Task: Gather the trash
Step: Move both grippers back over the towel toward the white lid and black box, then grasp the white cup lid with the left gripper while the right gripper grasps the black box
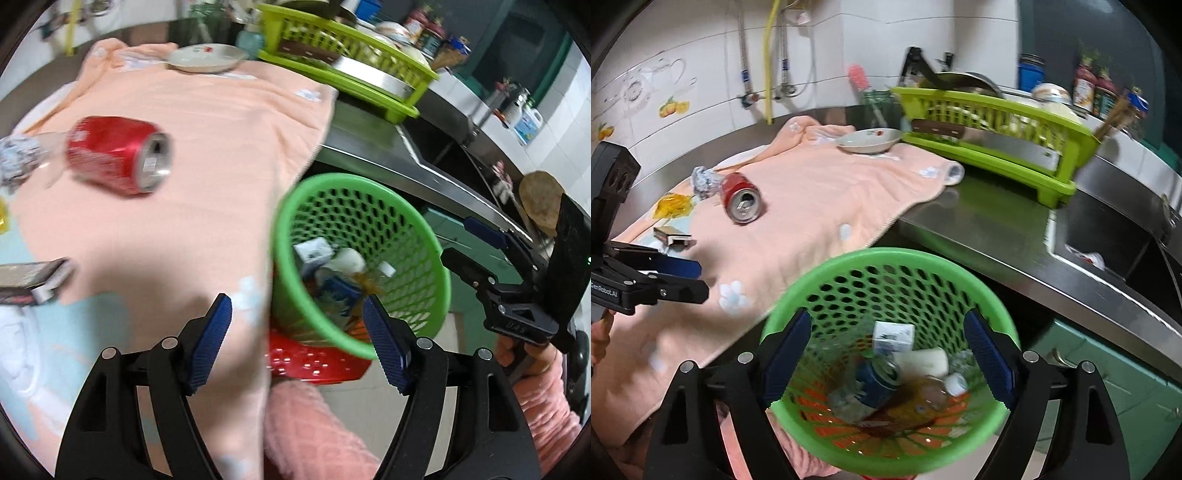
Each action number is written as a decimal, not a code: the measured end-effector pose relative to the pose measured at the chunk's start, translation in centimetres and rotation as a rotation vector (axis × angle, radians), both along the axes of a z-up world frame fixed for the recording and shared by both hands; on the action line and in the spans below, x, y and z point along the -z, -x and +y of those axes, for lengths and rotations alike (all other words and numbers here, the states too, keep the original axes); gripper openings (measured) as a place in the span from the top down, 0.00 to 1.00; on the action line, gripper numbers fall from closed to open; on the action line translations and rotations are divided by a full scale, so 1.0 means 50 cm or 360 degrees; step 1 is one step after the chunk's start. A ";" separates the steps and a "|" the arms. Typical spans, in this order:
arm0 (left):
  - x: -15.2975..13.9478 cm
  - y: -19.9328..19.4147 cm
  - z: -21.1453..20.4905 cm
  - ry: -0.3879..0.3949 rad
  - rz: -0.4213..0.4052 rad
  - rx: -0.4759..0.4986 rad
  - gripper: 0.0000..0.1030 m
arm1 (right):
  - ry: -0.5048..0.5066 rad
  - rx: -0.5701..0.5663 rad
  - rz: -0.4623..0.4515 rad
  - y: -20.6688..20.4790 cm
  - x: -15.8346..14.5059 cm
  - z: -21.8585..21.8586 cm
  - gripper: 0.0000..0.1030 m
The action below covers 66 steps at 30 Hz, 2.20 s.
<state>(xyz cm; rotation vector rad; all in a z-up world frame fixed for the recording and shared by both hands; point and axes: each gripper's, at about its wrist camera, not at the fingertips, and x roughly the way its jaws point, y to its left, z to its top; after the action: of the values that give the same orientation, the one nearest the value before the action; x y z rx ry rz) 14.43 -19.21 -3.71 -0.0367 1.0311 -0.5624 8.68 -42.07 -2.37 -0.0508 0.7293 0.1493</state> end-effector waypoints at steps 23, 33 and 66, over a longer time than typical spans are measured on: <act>-0.025 0.010 0.390 -0.0055 -0.0079 -0.0597 0.25 | 0.0069 -0.0535 0.0057 -0.212 -0.046 0.311 0.19; 0.031 -0.013 0.405 -0.0152 -0.0033 -0.0575 0.25 | 0.0078 -0.0674 0.0053 -0.247 -0.057 0.394 0.19; 0.077 -0.040 0.430 -0.0329 -0.0096 -0.0547 0.17 | 0.0133 -0.0940 0.0109 -0.253 -0.020 0.521 0.19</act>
<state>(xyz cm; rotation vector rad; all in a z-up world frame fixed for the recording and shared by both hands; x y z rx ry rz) 16.41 2.30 -7.54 -0.0138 0.9923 -0.1426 21.31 -16.00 -1.37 -0.3431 0.7724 0.6871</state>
